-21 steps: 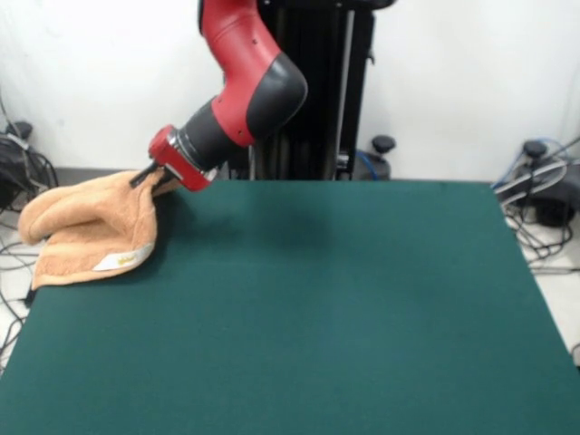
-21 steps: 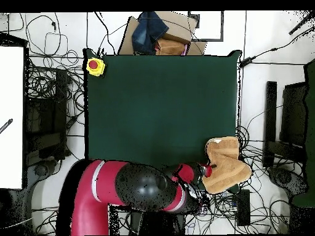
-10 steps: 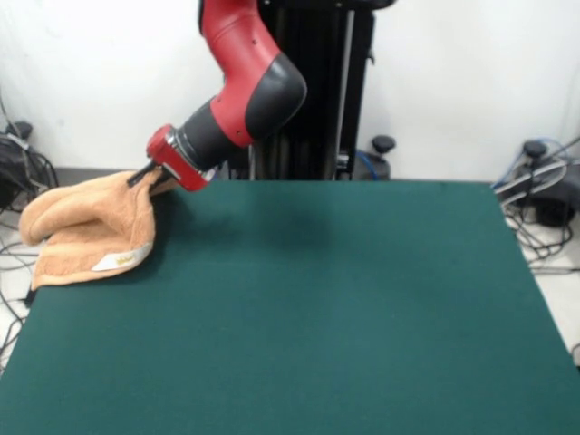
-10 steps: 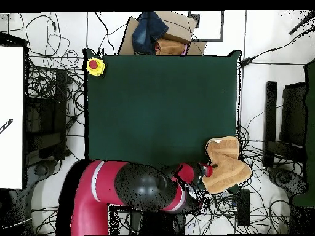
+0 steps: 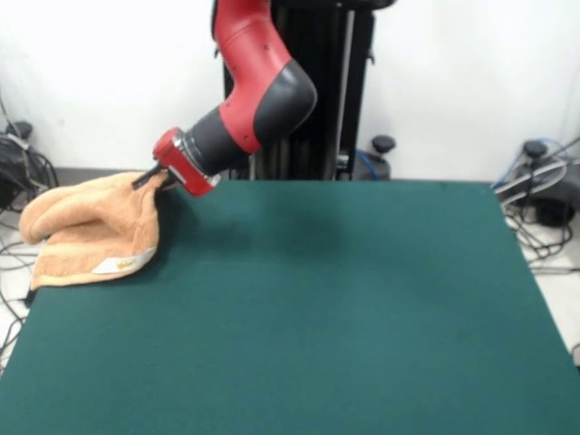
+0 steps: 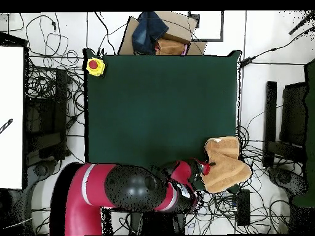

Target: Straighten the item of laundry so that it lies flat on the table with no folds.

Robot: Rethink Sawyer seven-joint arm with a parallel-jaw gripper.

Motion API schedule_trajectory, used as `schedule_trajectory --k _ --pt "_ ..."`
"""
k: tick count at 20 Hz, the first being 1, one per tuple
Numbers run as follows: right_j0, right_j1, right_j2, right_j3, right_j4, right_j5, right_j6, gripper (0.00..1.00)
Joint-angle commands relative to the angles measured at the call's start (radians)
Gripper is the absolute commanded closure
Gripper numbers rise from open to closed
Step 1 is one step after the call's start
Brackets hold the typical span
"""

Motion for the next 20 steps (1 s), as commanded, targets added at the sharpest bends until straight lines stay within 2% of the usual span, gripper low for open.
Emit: schedule_trajectory --k 1,4,14,20 --pt "0.036 -0.014 0.196 -0.111 0.107 0.057 0.324 1.0" --pt "0.06 -0.025 0.214 -0.106 0.185 0.081 0.291 1.0" --pt "0.086 -0.088 0.286 -0.089 0.278 0.126 0.28 1.0" --pt "0.1 -0.138 0.352 -0.089 0.4 0.144 0.237 1.0"
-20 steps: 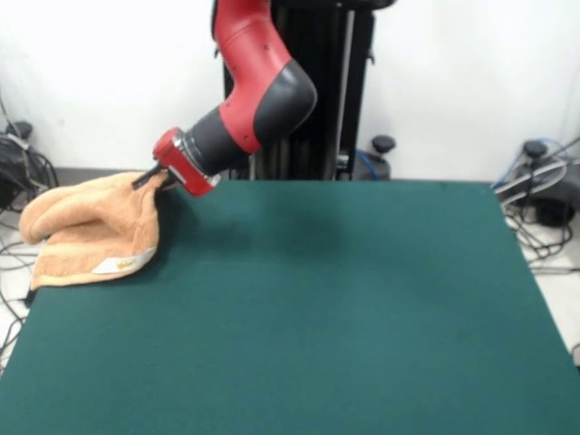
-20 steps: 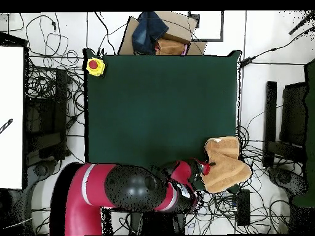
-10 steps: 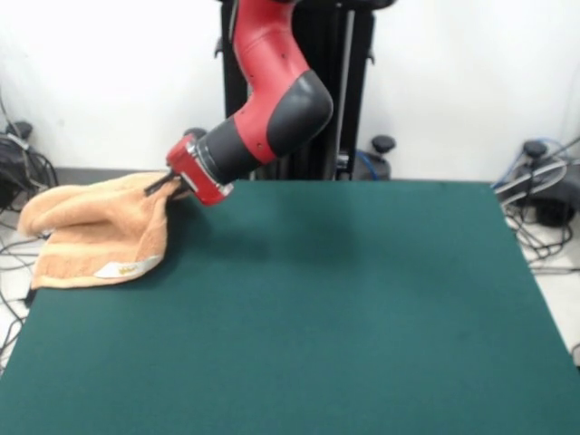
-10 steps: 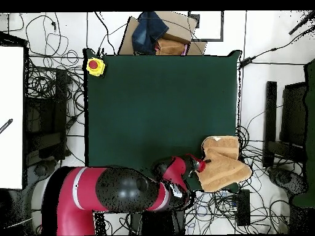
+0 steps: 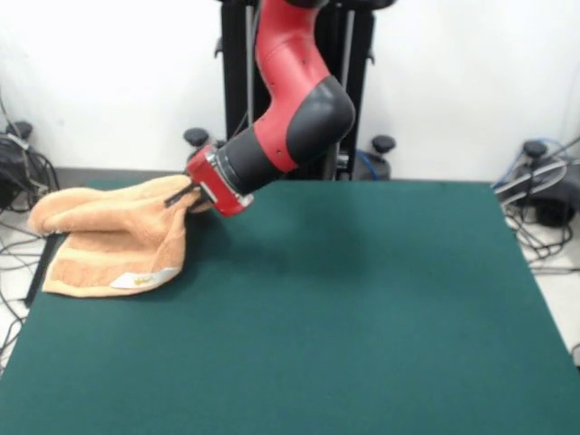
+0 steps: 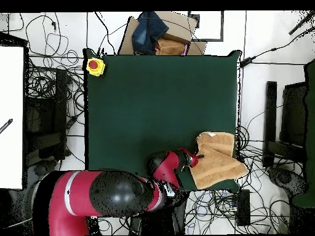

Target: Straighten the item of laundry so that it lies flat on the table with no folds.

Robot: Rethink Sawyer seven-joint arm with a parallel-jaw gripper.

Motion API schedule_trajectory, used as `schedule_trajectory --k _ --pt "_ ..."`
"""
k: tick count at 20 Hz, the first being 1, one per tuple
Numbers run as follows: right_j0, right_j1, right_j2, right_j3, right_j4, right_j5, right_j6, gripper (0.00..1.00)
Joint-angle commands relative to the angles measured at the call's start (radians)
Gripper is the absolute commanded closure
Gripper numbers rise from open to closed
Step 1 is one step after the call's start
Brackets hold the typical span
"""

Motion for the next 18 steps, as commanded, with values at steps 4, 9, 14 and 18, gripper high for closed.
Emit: schedule_trajectory --k 4,9,14,18 --pt "0.023 -0.085 0.272 -0.094 0.23 0.123 0.195 1.0" --pt "0.015 -0.105 0.314 -0.098 0.279 0.105 0.164 1.0" --pt "0.009 -0.123 0.353 -0.096 0.327 0.085 0.138 1.0" --pt "0.0 -0.145 0.398 -0.089 0.389 0.061 0.096 1.0"
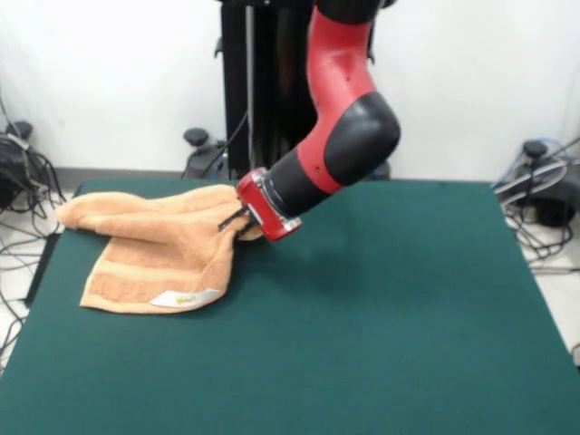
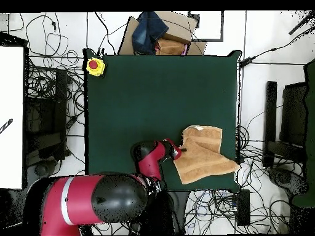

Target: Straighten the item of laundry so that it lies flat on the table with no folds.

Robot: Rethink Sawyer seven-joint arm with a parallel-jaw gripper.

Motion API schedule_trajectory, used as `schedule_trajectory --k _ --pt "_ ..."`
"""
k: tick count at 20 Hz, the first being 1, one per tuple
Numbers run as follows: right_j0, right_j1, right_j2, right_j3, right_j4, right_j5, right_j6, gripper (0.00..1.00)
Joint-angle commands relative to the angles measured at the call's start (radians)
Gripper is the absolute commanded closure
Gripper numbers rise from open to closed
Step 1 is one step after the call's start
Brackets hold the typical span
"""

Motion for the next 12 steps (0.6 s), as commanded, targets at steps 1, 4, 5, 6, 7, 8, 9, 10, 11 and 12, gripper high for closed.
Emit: schedule_trajectory --k 1,4,5,6,7,8,9,10,11,12 --pt "-0.009 -0.038 0.197 -0.09 0.117 0.057 0.094 1.0" --pt "-0.013 -0.046 0.224 -0.094 0.141 0.044 0.089 1.0" --pt "-0.015 -0.051 0.235 -0.097 0.152 0.04 0.086 1.0" --pt "-0.018 -0.064 0.256 -0.097 0.178 0.029 0.072 1.0" --pt "-0.023 -0.075 0.276 -0.098 0.199 0.021 0.062 1.0" --pt "-0.029 -0.086 0.298 -0.1 0.225 0.007 0.05 1.0" --pt "-0.035 -0.095 0.318 -0.103 0.246 -0.005 0.04 1.0" --pt "-0.041 -0.104 0.337 -0.105 0.266 -0.017 0.029 1.0" --pt "-0.046 -0.108 0.348 -0.109 0.275 -0.024 0.024 1.0" --pt "-0.05 -0.112 0.36 -0.112 0.284 -0.031 0.019 1.0"
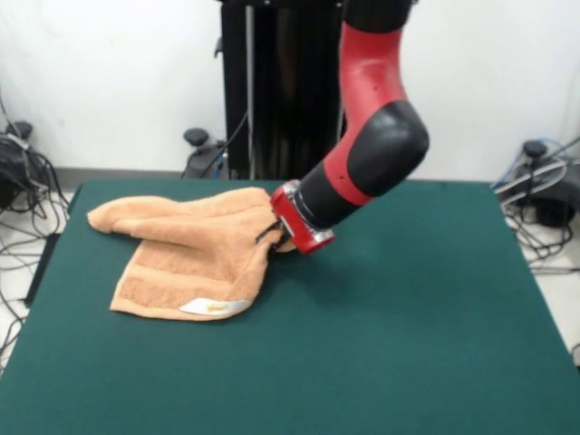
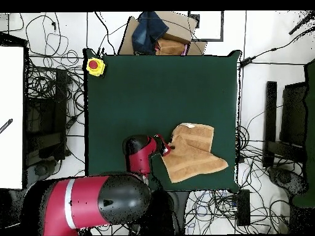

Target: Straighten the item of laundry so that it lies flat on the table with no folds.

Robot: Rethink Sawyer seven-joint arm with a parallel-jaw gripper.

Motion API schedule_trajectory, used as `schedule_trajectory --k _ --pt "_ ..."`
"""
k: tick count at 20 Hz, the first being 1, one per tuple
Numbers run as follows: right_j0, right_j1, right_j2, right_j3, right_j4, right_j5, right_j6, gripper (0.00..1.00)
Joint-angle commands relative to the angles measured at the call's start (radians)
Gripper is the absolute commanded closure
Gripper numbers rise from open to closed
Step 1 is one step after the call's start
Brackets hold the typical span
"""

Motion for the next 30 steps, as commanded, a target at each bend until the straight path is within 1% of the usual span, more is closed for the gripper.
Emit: schedule_trajectory --k 1,6,17,20,22,24,26,27,28,30 --pt "-0.035 -0.053 0.225 -0.11 0.125 -0.034 0.015 1.0" --pt "-0.055 -0.087 0.267 -0.093 0.156 -0.044 -0.01 1.0" --pt "-0.096 -0.094 0.342 -0.124 0.176 -0.103 -0.02 1.0" --pt "-0.112 -0.099 0.363 -0.119 0.191 -0.13 -0.044 1.0" --pt "-0.118 -0.095 0.361 -0.095 0.197 -0.149 -0.065 1.0" --pt "-0.118 -0.087 0.341 -0.053 0.183 -0.145 -0.071 1.0" --pt "-0.114 -0.064 0.311 -0.026 0.145 -0.128 -0.067 1.0" --pt "-0.115 -0.051 0.312 -0.027 0.147 -0.139 -0.078 1.0" --pt "-0.11 -0.033 0.294 -0.022 0.125 -0.136 -0.081 1.0" --pt "-0.113 -0.01 0.297 -0.028 0.137 -0.163 -0.113 1.0"
